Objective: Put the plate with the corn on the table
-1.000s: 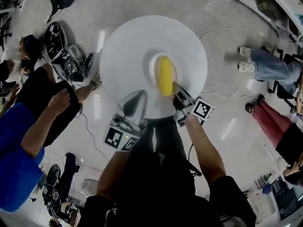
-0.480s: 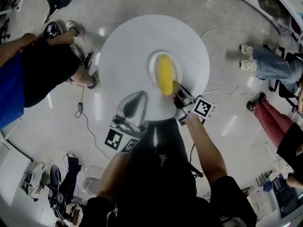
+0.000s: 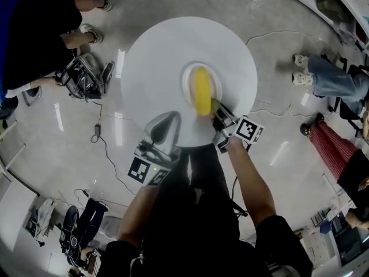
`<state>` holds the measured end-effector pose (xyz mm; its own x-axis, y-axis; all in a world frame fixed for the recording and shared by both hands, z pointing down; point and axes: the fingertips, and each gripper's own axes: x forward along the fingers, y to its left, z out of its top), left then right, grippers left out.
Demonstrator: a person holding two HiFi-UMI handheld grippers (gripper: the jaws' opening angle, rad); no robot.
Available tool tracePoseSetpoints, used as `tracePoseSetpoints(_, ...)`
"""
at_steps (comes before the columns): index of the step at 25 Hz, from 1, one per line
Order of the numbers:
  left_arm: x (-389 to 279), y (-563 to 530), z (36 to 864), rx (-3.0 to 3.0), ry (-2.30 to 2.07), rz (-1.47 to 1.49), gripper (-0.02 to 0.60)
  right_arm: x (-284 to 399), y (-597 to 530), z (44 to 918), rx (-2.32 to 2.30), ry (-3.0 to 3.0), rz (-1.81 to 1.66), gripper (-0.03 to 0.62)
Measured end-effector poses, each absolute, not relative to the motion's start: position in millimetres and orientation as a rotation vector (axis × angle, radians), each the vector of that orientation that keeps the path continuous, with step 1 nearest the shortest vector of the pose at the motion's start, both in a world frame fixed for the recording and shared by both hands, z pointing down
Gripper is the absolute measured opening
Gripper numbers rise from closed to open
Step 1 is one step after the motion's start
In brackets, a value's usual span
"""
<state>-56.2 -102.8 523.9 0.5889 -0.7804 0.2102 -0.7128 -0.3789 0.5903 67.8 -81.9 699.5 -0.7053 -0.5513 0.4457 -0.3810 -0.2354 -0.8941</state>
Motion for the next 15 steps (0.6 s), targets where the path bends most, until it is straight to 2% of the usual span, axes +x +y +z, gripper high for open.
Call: tracePoseSetpoints(15, -57.8, -97.1, 516.7, 2.165, -1.173, -0.141, 0.005, 78.8, -77.8, 707.2, -1.389, 1.746, -2.181, 0.044)
